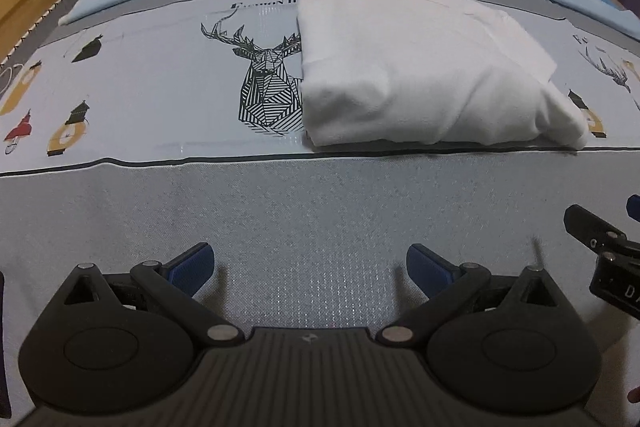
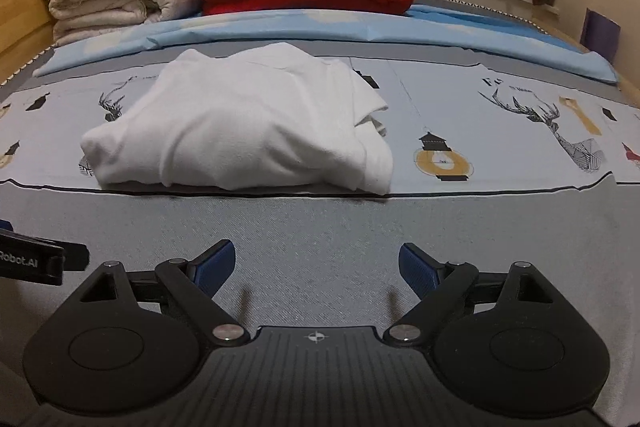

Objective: Fold small clothes

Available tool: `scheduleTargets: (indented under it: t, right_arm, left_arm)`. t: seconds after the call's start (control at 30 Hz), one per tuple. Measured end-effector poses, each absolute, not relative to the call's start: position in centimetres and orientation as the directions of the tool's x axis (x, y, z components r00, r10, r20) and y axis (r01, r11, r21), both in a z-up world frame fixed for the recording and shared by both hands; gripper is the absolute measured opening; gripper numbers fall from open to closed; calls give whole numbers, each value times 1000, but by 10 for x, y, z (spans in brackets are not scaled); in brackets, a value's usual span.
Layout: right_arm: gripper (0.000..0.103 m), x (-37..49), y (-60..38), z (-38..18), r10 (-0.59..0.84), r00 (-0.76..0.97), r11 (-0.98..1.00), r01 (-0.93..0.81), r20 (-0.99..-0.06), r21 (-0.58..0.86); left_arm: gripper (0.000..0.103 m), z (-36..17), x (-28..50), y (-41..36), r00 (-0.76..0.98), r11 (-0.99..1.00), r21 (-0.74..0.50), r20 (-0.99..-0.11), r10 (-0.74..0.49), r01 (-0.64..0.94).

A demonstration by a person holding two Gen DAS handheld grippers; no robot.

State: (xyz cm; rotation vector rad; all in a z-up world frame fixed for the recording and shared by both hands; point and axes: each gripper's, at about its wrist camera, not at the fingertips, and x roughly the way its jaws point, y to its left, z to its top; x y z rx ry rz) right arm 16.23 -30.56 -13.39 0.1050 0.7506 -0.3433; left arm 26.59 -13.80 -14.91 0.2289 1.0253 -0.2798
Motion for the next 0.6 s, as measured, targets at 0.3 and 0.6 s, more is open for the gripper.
scheduleTargets:
  t: [0.3, 0.6]
  right_arm:
    - [89, 161, -304, -135, -268, 678, 939, 344, -684, -27]
    - [89, 163, -302, -137, -257, 676, 943, 332, -691, -25]
  left_arm:
    - [102, -146, 261, -142, 505, 934, 58, -852, -138, 354]
    - [102, -146, 262, -143, 502, 934, 54, -853, -140, 352]
